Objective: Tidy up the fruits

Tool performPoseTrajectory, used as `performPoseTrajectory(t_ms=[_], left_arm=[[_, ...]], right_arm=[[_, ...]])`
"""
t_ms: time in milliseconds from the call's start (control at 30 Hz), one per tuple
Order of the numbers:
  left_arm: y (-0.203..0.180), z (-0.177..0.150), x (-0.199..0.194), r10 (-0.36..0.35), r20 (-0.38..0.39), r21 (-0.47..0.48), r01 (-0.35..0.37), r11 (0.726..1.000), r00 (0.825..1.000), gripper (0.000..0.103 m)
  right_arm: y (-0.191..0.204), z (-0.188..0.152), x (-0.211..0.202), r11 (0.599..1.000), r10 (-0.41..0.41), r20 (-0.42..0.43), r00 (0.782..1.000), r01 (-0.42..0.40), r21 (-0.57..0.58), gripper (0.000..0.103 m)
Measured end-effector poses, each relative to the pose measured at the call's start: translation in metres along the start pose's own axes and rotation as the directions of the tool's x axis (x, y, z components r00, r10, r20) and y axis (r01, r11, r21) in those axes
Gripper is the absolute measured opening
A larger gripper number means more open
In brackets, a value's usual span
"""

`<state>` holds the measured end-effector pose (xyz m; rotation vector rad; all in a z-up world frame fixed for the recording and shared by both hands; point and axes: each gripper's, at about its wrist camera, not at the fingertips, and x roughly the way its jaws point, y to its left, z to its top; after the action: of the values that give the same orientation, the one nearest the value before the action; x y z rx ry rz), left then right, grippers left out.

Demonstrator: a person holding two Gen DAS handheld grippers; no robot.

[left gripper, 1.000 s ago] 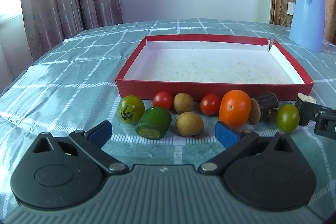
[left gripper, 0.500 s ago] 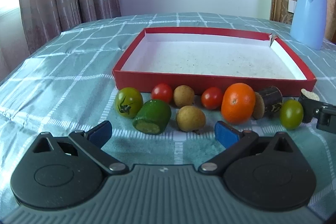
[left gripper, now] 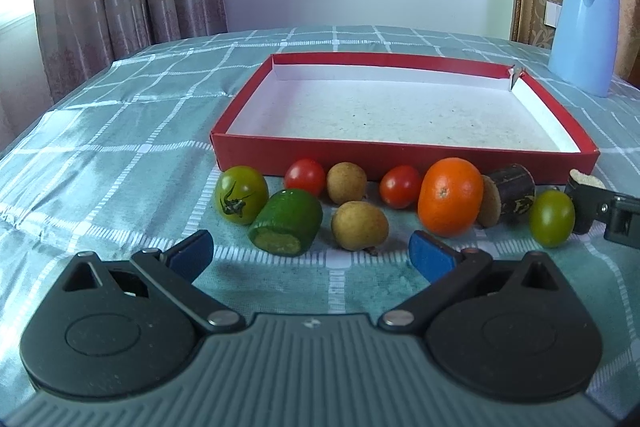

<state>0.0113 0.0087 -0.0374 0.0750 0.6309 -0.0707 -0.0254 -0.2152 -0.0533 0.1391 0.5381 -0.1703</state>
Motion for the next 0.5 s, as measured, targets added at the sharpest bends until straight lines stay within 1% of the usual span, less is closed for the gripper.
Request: performPoseTrajectory(t_ms=[267,433,500], left_arm=[[-0.0002,-0.0006,-0.0008,-0.004,0.006,-0.001,0.004,1.0,1.0,0.103],[-0.0015,-0.0012,-0.0022,-0.002,0.005,-0.002,0.002,1.0,1.0,0.103],[-0.001,-0.0011,-0.0024,-0.004,0.006,-0.005,0.004,1.0,1.0,0.103]], right_arm=[[0.0003,0.0001,-0.0014,1.0,0.005,0.002,1.0,-0.005,-0.002,0.1],[0.0053,0.0024,0.0035,1.0,0.025,-0.021,0.999,-0.025,-0.015,0.087],[0.0067,0.0036,0.0058,0.999,0.028,-0.025,0.999,-0.028,-0.014,0.085]])
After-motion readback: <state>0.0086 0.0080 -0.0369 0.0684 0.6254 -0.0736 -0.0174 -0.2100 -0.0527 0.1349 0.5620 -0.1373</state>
